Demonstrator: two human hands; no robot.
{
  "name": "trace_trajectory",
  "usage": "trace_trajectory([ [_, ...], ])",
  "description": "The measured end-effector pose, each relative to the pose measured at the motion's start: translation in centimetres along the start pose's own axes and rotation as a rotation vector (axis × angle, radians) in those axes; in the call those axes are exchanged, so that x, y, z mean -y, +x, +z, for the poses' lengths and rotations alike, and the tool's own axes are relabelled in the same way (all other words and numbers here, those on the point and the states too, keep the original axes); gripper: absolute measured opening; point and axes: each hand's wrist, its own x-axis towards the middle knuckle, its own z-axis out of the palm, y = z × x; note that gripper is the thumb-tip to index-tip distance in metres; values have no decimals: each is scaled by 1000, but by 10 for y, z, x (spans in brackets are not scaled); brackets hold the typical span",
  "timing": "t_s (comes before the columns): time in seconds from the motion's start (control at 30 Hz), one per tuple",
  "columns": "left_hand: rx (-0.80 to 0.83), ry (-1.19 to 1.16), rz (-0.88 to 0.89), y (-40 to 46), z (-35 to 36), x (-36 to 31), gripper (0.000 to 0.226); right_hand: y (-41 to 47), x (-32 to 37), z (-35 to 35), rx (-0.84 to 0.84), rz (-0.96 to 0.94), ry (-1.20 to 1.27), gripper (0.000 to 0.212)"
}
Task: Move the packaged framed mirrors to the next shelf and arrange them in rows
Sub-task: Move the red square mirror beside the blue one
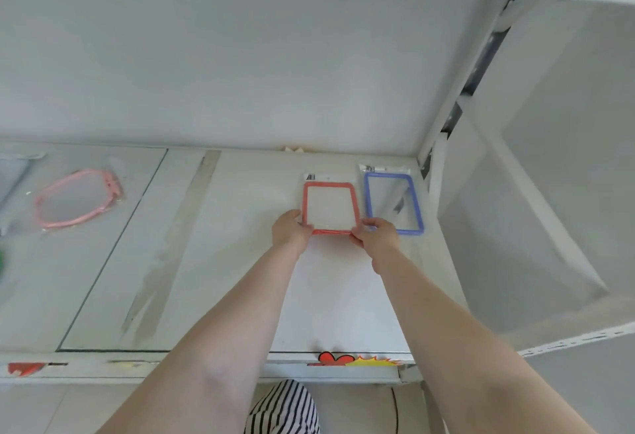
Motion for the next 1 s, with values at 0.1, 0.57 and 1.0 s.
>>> trace_trajectory([
  [0.1, 18, 196, 41, 5, 9, 1, 50, 6, 1, -2, -8, -95, -279, 40],
  [0.57, 19, 719, 304, 20, 57, 1, 86, 56, -3, -37, -219, -261, -800, 56],
  [1.0, 15, 671, 290, 39, 76, -10, 88, 65, -23, -40, -211, -260, -850, 49],
])
